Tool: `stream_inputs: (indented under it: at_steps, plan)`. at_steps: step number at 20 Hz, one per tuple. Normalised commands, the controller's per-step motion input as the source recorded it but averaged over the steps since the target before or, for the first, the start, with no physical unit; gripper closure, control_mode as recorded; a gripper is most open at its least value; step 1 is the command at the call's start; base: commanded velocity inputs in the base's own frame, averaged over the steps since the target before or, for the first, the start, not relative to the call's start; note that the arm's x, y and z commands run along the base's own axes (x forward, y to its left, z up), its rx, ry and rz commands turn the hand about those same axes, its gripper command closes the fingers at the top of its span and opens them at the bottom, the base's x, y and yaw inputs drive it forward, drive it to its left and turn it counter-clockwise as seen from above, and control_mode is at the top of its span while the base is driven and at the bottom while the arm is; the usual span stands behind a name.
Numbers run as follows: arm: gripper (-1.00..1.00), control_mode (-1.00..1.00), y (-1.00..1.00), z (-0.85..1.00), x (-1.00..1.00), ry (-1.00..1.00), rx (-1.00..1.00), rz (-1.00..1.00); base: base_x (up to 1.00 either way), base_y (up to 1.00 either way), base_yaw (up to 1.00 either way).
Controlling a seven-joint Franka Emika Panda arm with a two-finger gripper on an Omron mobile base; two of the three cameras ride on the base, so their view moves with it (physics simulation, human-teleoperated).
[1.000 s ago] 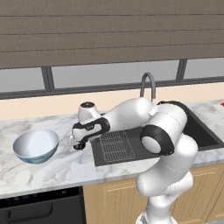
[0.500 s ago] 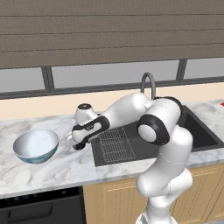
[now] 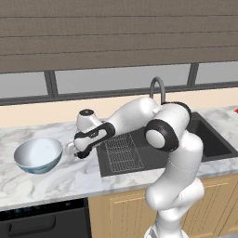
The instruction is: Pick the mug and place it in the sink. Pick the bowl and place it in the open cabinet and then close the cabinet.
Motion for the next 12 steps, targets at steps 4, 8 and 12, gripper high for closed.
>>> stream_inputs:
  at_steps: [4, 8, 12]
  plan:
    - [1.0, -1.0, -0.29, -0.29, 0.0, -0.05, 0.06, 0.0, 0.0, 0.0, 0.0]
    - [1.0, -1.0, -0.33, -0.35, 0.0, -0.02, 0.09, 0.0, 0.0, 0.0, 0.0]
    - [1.0, -1.0, -0.25, -0.48, 0.0, 0.0, 0.17, 0.0, 0.0, 0.0, 0.0]
